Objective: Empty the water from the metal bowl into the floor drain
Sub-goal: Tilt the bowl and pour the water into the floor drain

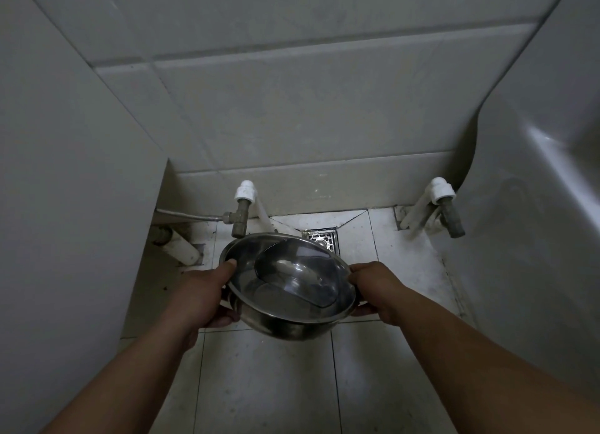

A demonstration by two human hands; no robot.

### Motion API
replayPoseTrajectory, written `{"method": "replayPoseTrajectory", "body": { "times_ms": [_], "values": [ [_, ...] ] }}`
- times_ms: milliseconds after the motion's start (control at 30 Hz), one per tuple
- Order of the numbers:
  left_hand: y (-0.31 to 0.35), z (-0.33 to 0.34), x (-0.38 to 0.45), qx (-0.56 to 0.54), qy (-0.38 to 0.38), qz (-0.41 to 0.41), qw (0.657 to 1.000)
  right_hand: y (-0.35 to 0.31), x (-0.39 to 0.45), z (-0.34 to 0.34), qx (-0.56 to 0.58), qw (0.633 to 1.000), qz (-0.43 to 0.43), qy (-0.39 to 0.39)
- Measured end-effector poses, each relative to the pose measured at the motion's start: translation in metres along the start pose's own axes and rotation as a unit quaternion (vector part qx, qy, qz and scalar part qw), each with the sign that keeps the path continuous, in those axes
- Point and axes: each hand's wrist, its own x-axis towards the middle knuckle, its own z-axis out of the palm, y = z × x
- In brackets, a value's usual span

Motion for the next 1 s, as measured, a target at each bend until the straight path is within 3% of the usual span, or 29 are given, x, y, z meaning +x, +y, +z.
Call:
{"method": "replayPoseTrajectory", "body": {
  "times_ms": [1000],
  "values": [
    [0.016, 0.015, -0.014, -0.003, -0.025, 0.004, 1.000, 0.003, 0.000, -0.013, 0.002, 1.000, 0.020, 0.012]
  ]
}}
